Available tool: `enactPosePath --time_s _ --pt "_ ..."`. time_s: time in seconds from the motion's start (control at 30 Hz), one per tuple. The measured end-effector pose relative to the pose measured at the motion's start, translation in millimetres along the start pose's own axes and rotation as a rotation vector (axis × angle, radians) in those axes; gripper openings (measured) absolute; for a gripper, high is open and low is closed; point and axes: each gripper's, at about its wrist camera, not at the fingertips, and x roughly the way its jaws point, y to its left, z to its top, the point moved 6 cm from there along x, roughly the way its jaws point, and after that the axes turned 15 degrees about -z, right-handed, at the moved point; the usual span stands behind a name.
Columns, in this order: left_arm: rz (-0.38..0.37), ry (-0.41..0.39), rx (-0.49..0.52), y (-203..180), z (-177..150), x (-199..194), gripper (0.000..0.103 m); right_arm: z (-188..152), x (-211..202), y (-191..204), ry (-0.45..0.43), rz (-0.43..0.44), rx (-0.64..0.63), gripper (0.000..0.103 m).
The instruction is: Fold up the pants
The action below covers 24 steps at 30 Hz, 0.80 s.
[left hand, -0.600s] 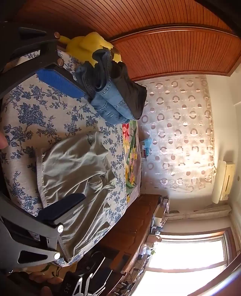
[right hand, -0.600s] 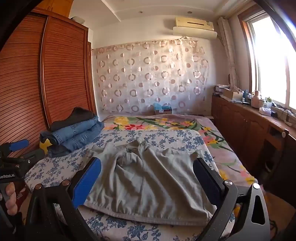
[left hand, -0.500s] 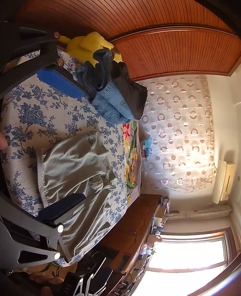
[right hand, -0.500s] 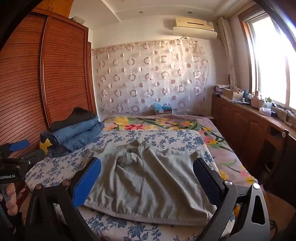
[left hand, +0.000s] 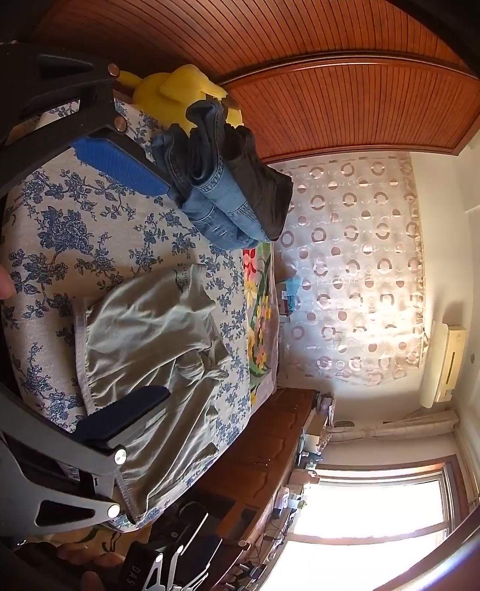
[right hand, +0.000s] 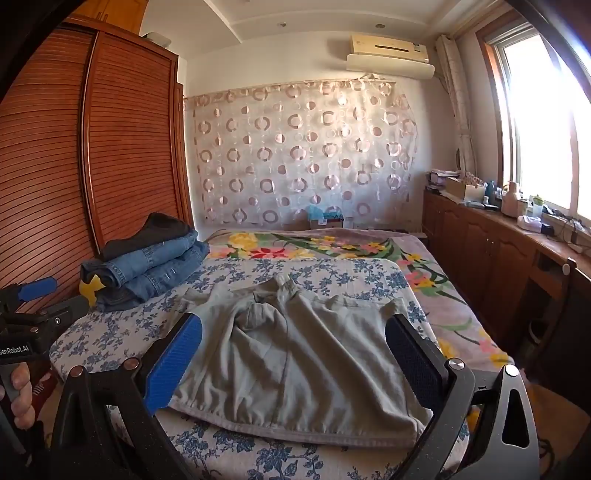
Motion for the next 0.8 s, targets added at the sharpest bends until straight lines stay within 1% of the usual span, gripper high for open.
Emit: enactPosePath --time_s 0.8 --pt "0.001 -0.012 -0.002 1.8 3.1 -6.0 0.103 -0.3 -2.3 0.7 -0.005 -0.002 -0.003 0.1"
